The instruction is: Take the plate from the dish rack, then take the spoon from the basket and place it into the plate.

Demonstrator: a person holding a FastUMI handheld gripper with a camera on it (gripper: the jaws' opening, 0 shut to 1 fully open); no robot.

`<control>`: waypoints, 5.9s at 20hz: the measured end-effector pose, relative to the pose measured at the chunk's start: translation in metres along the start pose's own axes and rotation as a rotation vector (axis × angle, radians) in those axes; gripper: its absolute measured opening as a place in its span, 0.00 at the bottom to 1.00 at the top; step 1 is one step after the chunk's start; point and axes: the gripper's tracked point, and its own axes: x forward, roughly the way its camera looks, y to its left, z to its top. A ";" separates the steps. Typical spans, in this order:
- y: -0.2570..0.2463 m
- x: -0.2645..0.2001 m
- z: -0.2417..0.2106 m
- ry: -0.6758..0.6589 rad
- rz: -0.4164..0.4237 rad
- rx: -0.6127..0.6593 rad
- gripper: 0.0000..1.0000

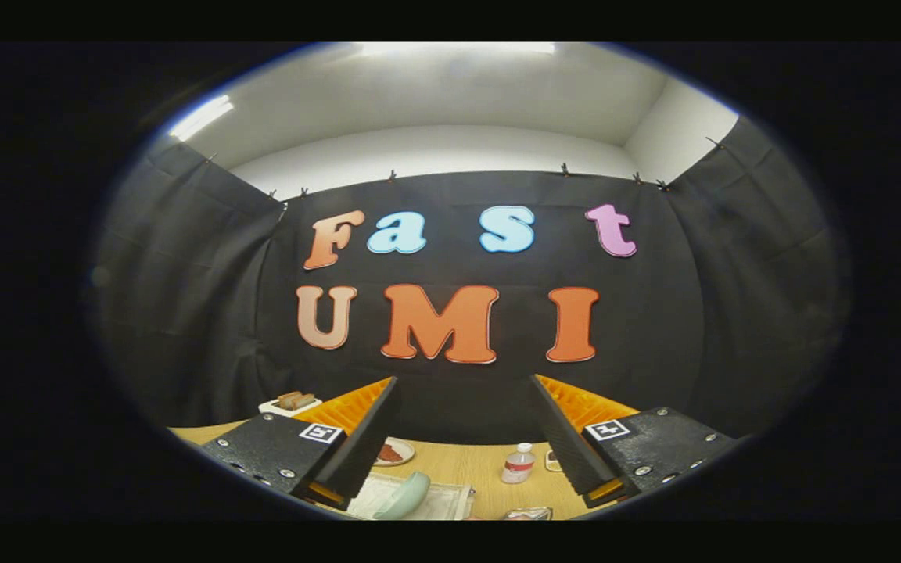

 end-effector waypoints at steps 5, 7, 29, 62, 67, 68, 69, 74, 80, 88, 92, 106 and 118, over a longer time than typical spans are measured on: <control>0.012 0.008 -0.044 0.208 0.050 -0.032 0.97; 0.015 0.008 -0.076 0.327 0.068 -0.047 0.97; 0.074 -0.001 -0.285 1.246 0.109 0.025 0.57; 0.012 -0.094 -0.236 1.262 -0.077 0.216 0.25; -0.003 -0.141 -0.238 1.279 -0.061 0.263 0.25; -0.002 -0.152 -0.239 1.284 -0.047 0.289 0.25; -0.002 -0.162 -0.243 1.294 -0.042 0.313 0.25; 0.006 -0.213 -0.277 1.351 -0.033 0.431 0.25; 0.025 -0.247 -0.314 1.357 0.016 0.556 0.25; 0.046 -0.247 -0.344 1.292 0.044 0.682 0.26; 0.059 -0.243 -0.353 1.260 0.051 0.809 0.30; -0.009 -0.205 -0.360 1.011 -0.071 0.609 0.59; -0.098 -0.144 -0.324 0.710 -0.220 0.245 0.73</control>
